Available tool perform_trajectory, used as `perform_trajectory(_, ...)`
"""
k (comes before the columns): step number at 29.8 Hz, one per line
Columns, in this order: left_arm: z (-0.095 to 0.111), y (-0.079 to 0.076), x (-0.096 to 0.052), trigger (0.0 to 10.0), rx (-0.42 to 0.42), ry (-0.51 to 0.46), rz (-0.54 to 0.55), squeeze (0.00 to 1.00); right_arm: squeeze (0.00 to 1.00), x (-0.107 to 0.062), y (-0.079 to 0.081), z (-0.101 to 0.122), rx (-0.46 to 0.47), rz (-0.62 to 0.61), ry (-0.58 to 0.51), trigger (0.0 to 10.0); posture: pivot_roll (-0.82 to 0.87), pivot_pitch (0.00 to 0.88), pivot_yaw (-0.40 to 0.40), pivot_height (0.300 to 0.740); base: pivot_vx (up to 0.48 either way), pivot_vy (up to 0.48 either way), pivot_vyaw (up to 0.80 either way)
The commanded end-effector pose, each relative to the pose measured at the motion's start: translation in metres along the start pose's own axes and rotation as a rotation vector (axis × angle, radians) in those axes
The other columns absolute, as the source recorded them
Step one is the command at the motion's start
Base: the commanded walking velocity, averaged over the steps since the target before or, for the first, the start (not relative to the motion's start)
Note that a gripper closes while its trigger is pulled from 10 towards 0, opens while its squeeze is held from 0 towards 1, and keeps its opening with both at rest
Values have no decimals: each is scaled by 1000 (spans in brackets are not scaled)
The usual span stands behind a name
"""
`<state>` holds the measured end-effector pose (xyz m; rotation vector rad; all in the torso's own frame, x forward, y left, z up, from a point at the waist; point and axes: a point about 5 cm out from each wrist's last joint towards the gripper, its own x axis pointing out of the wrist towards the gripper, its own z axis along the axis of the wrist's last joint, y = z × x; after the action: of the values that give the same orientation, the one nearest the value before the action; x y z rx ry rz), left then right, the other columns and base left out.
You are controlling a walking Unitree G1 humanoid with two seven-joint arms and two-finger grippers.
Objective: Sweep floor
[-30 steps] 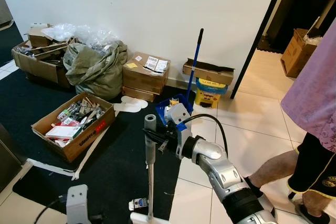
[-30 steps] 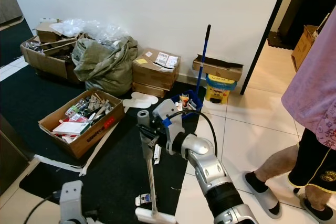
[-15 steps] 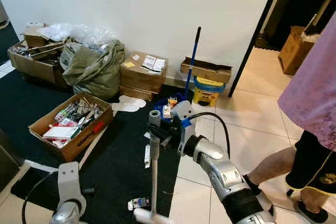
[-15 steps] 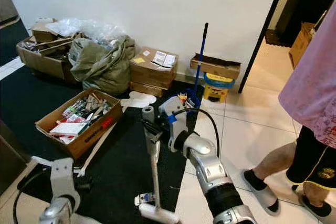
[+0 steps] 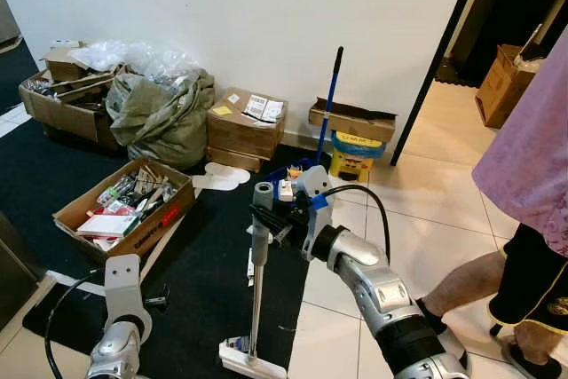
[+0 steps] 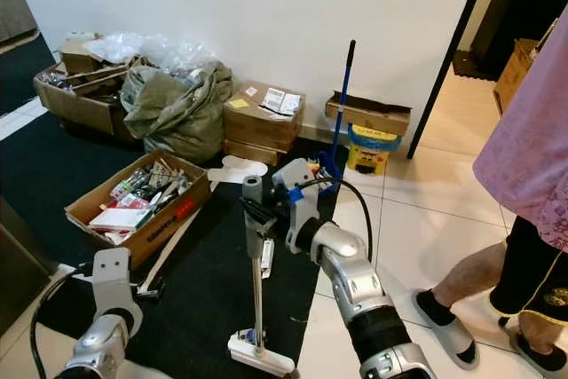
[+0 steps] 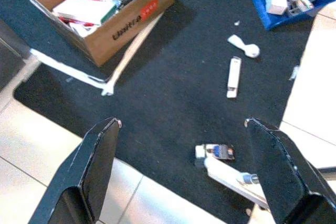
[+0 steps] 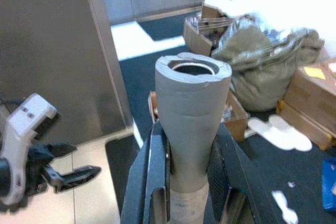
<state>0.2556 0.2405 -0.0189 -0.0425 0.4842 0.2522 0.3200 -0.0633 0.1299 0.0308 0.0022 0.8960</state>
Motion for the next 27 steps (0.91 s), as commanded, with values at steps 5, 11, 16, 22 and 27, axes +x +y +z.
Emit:
perform_trajectory(5, 10, -3, 3, 10000, 22, -40, -31, 0, 0, 2, 1, 7, 3, 27, -33, 10000, -41, 0, -11, 740, 258, 0, 0)
perform_trajectory(11, 13, -4, 4, 10000, 34, -50, -42, 0, 0, 3, 7, 10, 16, 95, -50, 10000, -36, 0, -6, 740, 262, 0, 0)
perform_trajectory(16, 12, -3, 4, 10000, 42, -43, -44, 0, 0, 0, 11, 16, 38, 183, -78, 10000, -35, 0, -3, 740, 262, 0, 0)
perform_trajectory(22, 10, -2, 3, 10000, 49, -33, -48, 0, 0, -5, 9, 27, 100, 251, -127, 10000, -35, 0, -3, 740, 271, 0, 0)
perform_trajectory(27, 9, -3, 3, 10000, 50, -30, -51, 0, 0, -6, 12, 30, 114, 295, -132, 10000, -36, 0, -2, 740, 278, 0, 0)
